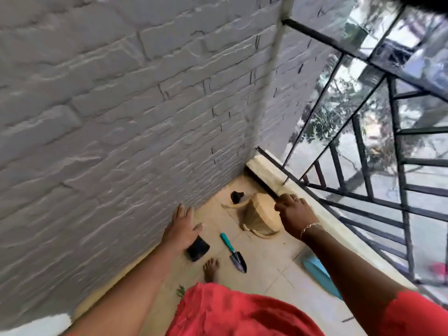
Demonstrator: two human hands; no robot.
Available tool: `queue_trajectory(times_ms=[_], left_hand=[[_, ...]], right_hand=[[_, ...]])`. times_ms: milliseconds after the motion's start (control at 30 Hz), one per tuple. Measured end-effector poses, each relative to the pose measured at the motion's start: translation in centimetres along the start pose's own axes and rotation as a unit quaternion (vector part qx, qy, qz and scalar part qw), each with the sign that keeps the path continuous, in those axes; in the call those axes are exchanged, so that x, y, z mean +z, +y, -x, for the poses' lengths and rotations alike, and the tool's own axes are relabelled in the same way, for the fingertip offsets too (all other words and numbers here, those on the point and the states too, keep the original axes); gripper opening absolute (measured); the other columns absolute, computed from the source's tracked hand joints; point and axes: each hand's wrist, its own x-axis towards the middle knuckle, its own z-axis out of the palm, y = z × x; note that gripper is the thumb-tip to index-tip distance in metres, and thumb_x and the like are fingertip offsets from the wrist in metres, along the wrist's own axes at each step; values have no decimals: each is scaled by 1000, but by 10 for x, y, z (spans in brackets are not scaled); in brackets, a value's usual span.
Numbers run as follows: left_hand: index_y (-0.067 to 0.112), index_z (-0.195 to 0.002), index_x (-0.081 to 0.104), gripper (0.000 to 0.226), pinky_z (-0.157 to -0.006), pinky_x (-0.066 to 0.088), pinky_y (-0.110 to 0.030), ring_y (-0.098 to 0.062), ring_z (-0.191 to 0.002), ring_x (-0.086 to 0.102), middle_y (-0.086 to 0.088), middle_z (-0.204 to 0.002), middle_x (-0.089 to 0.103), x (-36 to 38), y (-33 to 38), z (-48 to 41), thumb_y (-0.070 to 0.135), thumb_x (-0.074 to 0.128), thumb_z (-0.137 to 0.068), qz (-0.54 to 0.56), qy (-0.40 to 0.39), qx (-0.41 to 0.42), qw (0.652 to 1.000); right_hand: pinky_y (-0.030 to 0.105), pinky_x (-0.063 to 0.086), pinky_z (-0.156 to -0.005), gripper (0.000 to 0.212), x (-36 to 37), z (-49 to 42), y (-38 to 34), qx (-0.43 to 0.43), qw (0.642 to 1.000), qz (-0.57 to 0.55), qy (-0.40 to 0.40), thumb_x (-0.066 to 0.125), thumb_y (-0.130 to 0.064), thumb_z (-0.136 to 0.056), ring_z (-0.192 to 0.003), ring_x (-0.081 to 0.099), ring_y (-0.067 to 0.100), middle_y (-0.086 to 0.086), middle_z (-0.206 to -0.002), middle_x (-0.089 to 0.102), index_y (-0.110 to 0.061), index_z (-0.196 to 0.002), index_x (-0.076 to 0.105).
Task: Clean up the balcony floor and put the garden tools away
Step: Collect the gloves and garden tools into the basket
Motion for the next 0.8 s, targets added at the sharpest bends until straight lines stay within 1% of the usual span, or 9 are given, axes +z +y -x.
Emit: queue_trajectory(times_ms=[100, 200, 300, 433, 533, 600, 667, 767, 800], left_hand=[[12, -151, 11, 69, -116, 21, -40, -24, -146, 3, -11, -159, -2, -25, 2, -42, 45, 39, -98, -49, -33, 32, 998], [11, -150, 16, 67, -114, 24, -40, -25, -145, 12, -11, -158, 8, -28, 23, -80, 43, 41, -98, -45, -53, 51, 996], [13, -149, 22, 65, -113, 28, -40, -25, -142, 21, -9, -156, 17, -13, 50, -116, 43, 44, -96, -31, -71, 55, 995], [11, -146, 30, 62, -110, 32, -38, -25, -137, 30, -8, -152, 27, 24, 74, -157, 44, 44, -96, -13, -89, 40, 995], [9, -137, 42, 50, -99, 38, -32, -26, -126, 43, -10, -141, 39, 64, 84, -191, 38, 47, -96, 25, -88, 30, 995], [8, -130, 48, 43, -93, 40, -32, -27, -118, 47, -12, -134, 44, 97, 86, -217, 35, 48, -96, 44, -88, 19, 995], [6, -124, 52, 38, -91, 40, -33, -29, -115, 49, -15, -128, 49, 137, 84, -250, 31, 50, -95, 78, -69, 7, 995], [1, -119, 56, 32, -92, 36, -32, -32, -115, 48, -20, -123, 53, 206, 77, -309, 19, 54, -93, 122, -33, 6, 992], [0, -120, 55, 31, -92, 35, -32, -32, -116, 48, -20, -124, 53, 228, 74, -332, 16, 53, -93, 129, -22, 7, 991]], right_hand=[[36, 49, -50, 33, 1, -21, -6, 67, 997, -37, 20, 82, -5, -45, -60, 61, 32, 10, -81, 63, -14, -74, 70], [38, 52, -49, 30, 16, -24, -5, 88, 993, -71, 26, 81, -4, -48, -63, 61, 34, 11, -80, 64, -13, -74, 69], [36, 50, -47, 30, 47, -22, 3, 107, 989, -100, -2, 80, -2, -47, -58, 59, 31, 8, -74, 62, -13, -72, 67], [29, 46, -45, 33, 100, -25, 15, 104, 985, -122, -65, 83, -5, -39, -49, 56, 27, 4, -63, 60, -14, -66, 67], [24, 45, -45, 33, 153, -33, 24, 71, 984, -134, -96, 85, -11, -36, -48, 56, 24, 2, -59, 60, -16, -63, 65], [23, 45, -45, 33, 198, -37, 30, 34, 984, -132, -114, 86, -14, -38, -48, 56, 24, 2, -58, 59, -15, -62, 64], [23, 45, -45, 34, 249, -42, 35, -14, 984, -104, -145, 87, -19, -38, -49, 56, 23, 3, -58, 58, -15, -61, 62], [23, 45, -43, 39, 341, -51, 41, -75, 969, -78, -224, 88, -26, -34, -48, 57, 23, 3, -55, 57, -14, -58, 60], [26, 48, -46, 38, 372, -54, 43, -93, 963, -67, -243, 88, -26, -39, -53, 60, 26, 6, -60, 59, -13, -62, 61]])
